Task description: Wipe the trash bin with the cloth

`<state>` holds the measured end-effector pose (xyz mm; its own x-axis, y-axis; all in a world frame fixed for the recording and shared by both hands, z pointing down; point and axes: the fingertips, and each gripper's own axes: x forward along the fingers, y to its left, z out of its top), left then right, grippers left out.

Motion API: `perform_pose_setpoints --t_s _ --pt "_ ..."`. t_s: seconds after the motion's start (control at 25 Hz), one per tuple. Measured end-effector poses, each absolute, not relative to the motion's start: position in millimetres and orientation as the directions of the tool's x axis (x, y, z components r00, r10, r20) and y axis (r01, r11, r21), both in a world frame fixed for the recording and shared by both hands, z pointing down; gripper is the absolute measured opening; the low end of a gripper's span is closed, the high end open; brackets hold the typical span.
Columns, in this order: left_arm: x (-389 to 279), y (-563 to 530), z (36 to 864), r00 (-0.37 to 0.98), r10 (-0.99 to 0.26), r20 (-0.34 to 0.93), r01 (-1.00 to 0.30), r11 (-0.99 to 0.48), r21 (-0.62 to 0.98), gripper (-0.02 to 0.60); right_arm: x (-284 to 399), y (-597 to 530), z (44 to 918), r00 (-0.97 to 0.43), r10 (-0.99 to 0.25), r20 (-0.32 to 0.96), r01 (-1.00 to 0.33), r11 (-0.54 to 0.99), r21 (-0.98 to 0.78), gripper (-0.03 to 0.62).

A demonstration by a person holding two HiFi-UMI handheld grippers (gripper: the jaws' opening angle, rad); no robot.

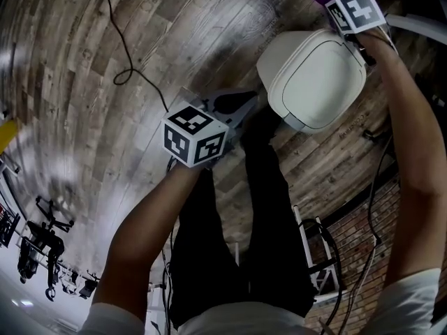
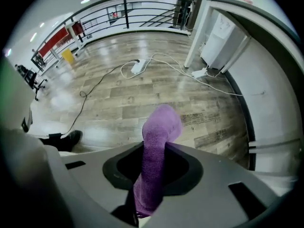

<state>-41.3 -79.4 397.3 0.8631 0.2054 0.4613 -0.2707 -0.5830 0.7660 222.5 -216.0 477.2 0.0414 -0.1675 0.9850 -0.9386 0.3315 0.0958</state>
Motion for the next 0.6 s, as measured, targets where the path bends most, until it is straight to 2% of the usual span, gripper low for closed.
perform_pose_setpoints --t_s 0.2,0.6 --pt "-50.3 -79.0 398.7 0.863 0.205 0.462 -0.276 -0.575 0.770 0.003 208.8 -192.7 495.7 0.082 -0.077 0.994 -0.877 0.468 0.109 0.098" --pt "-62.4 -76.1 399.6 0.868 0.205 0.453 -0.274 -0.563 0.779 0.003 188.0 -182.5 499.0 0.059 -0.063 0.996 -0.903 0.422 0.080 0.098"
